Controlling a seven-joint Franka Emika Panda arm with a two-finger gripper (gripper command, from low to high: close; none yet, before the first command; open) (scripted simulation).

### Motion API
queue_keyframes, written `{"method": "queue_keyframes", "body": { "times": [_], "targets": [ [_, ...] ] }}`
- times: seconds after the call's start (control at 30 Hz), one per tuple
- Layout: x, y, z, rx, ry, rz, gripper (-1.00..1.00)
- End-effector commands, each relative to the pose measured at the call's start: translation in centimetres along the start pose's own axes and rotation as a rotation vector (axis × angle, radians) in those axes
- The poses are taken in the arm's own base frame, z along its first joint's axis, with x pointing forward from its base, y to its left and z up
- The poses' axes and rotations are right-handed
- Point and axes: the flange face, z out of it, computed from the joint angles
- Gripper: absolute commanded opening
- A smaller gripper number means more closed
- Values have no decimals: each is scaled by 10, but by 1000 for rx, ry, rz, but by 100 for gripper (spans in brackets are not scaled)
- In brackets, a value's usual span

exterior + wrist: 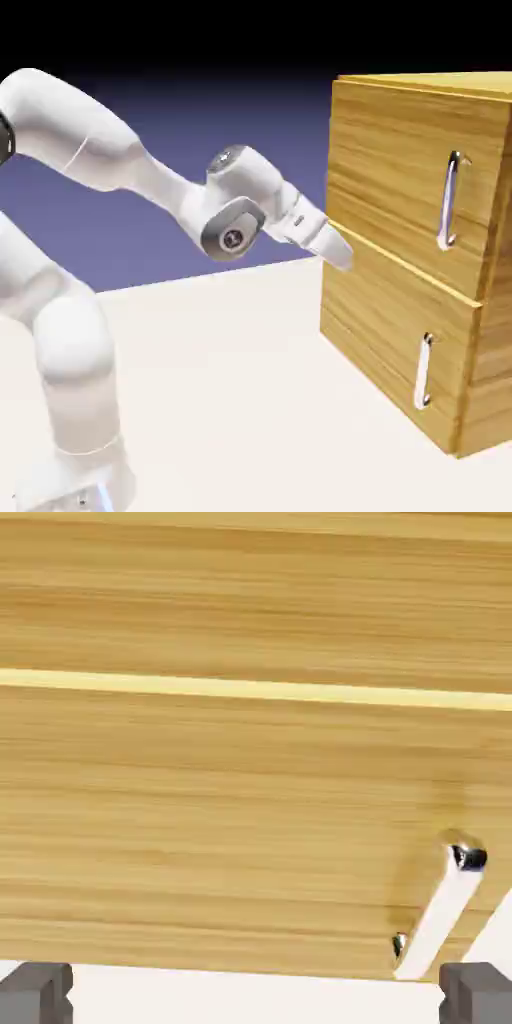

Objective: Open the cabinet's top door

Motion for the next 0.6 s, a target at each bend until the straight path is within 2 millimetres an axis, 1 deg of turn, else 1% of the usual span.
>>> {"method": "queue_keyframes", "body": {
  "times": [0.0, 0.27, 0.4, 0.57],
  "targets": [
    [3, -5, -4, 9, 9, -53, 100],
    [21, -32, -34, 61, 100, -465, 100],
    [30, -41, -48, 70, 156, -664, 100],
    [40, -46, -63, 66, 233, -905, 100]
  ]
}}
